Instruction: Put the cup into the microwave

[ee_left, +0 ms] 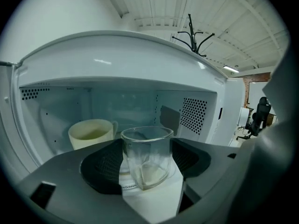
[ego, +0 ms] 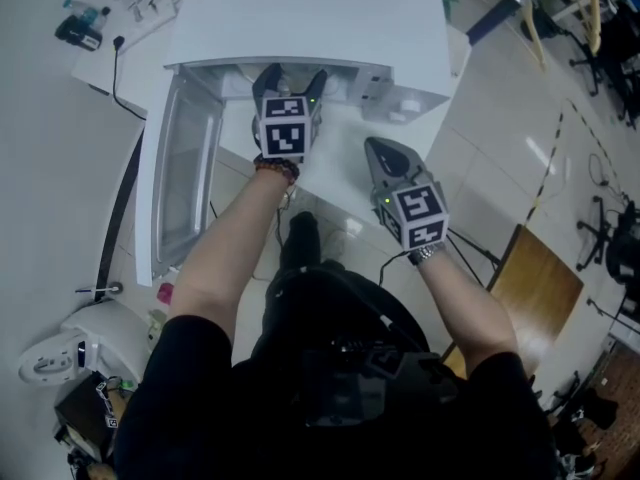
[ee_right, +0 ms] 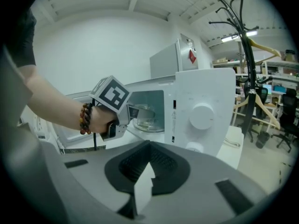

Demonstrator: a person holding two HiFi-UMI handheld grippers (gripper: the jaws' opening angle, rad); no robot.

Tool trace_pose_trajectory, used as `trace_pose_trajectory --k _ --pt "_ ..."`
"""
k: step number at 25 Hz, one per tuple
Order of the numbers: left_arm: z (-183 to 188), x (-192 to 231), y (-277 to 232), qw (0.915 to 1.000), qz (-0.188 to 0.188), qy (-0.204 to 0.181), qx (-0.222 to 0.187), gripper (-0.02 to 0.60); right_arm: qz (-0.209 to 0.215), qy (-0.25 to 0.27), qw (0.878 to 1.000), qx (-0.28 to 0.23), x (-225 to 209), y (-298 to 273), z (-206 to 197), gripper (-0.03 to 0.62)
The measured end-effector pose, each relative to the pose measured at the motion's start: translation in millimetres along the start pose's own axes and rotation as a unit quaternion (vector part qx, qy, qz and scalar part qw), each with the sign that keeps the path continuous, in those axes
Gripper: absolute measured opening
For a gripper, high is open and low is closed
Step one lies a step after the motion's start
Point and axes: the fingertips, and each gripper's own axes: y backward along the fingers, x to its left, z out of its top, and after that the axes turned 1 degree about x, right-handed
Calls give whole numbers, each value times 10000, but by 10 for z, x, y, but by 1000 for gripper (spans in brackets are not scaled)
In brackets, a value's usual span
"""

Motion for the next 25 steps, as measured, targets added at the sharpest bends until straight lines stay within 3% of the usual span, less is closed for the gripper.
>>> trace_pose_trajectory --k 25 --pt "11 17 -510 9998 -63 -186 37 328 -113 -287 9993 192 -267 -289 -53 2"
